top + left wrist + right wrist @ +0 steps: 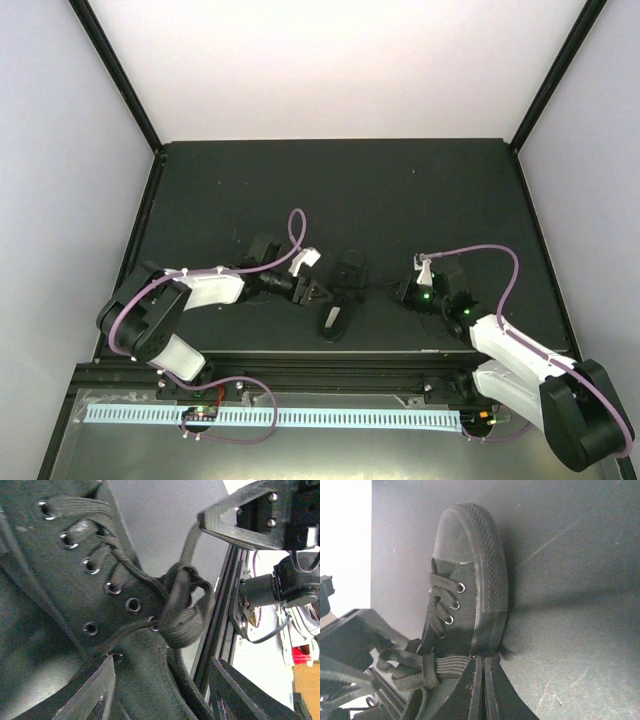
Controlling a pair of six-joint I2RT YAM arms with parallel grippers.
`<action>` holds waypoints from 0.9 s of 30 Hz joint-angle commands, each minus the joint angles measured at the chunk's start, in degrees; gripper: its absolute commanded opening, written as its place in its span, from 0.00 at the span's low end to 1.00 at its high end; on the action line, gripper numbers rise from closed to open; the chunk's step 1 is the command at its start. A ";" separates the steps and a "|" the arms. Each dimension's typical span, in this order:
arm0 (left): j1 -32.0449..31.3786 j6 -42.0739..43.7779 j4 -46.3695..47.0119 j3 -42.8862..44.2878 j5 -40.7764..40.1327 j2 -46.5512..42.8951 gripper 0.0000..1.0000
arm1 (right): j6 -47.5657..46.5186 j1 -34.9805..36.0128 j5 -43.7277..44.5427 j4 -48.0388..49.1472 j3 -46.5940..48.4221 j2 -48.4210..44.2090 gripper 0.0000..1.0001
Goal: Tie the shoes
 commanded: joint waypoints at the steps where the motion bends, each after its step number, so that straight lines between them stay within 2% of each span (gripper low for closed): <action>1: -1.54 1.35 0.76 1.73 -0.86 -2.03 0.53 | -2.31 -2.00 -0.90 -0.75 -0.18 0.53 0.02; 12: -1.64 -0.06 1.59 3.56 -6.34 -2.90 0.52 | -3.98 -5.08 -2.53 -0.24 -0.33 2.09 0.02; 27: -4.14 0.28 1.70 8.05 -3.53 2.46 0.52 | -4.74 -6.75 -4.18 0.56 -0.70 3.68 0.02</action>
